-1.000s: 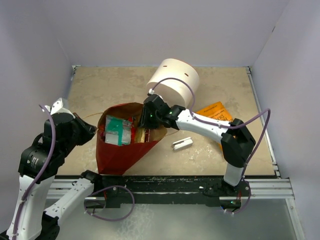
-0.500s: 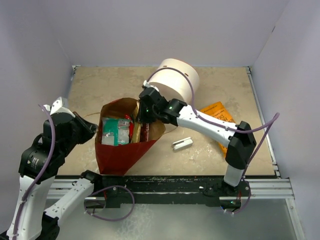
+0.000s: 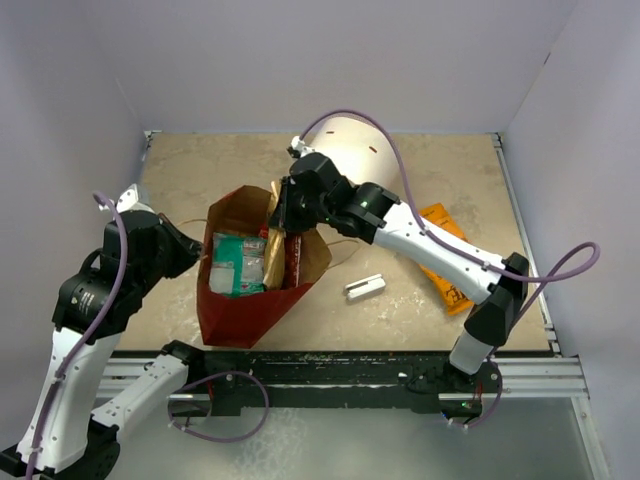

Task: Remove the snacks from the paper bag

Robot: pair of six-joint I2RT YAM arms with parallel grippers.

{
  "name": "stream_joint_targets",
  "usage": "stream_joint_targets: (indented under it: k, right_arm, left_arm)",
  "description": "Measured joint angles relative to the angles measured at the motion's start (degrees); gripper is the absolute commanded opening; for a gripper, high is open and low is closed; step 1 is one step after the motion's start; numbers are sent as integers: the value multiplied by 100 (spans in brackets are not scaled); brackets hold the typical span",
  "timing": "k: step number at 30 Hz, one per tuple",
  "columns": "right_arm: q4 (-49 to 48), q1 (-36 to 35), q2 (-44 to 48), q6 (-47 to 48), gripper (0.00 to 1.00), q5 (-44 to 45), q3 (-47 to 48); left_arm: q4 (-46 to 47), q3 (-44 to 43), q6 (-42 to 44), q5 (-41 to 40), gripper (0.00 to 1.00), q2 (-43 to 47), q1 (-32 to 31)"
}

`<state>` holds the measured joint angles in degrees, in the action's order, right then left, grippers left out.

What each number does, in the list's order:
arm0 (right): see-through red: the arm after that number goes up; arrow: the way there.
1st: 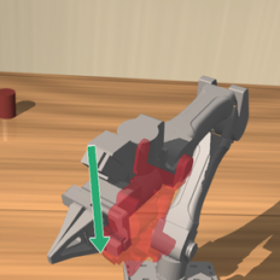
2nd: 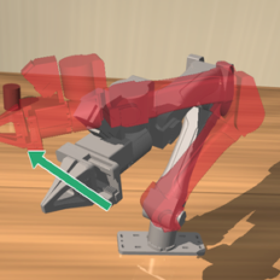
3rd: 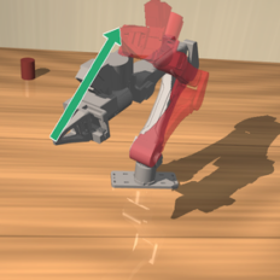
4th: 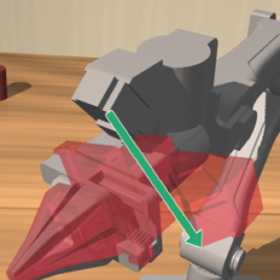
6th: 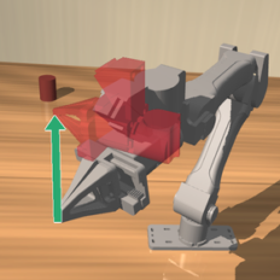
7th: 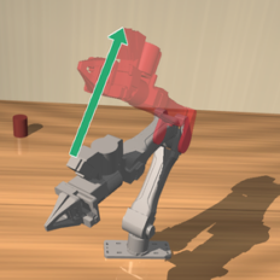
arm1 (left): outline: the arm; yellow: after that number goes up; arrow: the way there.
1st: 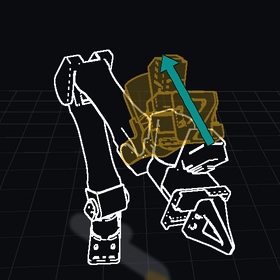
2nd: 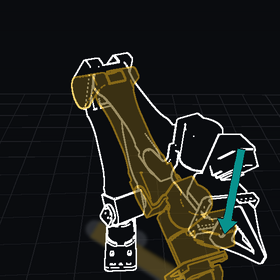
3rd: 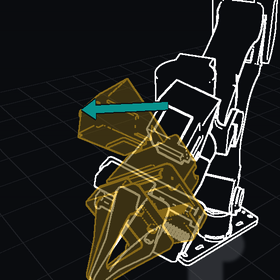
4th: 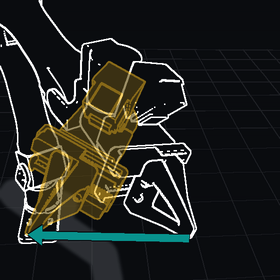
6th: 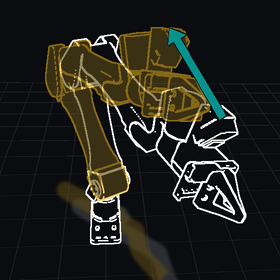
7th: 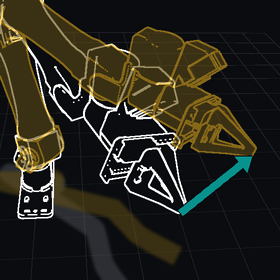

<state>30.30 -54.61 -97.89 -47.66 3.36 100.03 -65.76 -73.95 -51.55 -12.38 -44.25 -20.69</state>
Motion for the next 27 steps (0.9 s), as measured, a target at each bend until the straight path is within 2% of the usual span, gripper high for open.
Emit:
stream_joint_targets:
  k: [9, 15, 23, 27]
  right_arm:
    - [385, 20, 114, 42, 0, -476, 1080]
    - [385, 26, 710, 256, 0, -765, 1150]
    - [365, 28, 1674, 938, 0, -702, 1338]
    - [402, 28, 2131, 1364, 0, -295, 1353]
  left_arm:
    - [52, 70, -44, -66, 0, -57, 0]
    - [48, 85, -127, -125, 0, -87, 0]
    - [-2, 120, -166, -155, 0, -122, 0]
    - [-37, 188, -197, -177, 0, -109, 0]
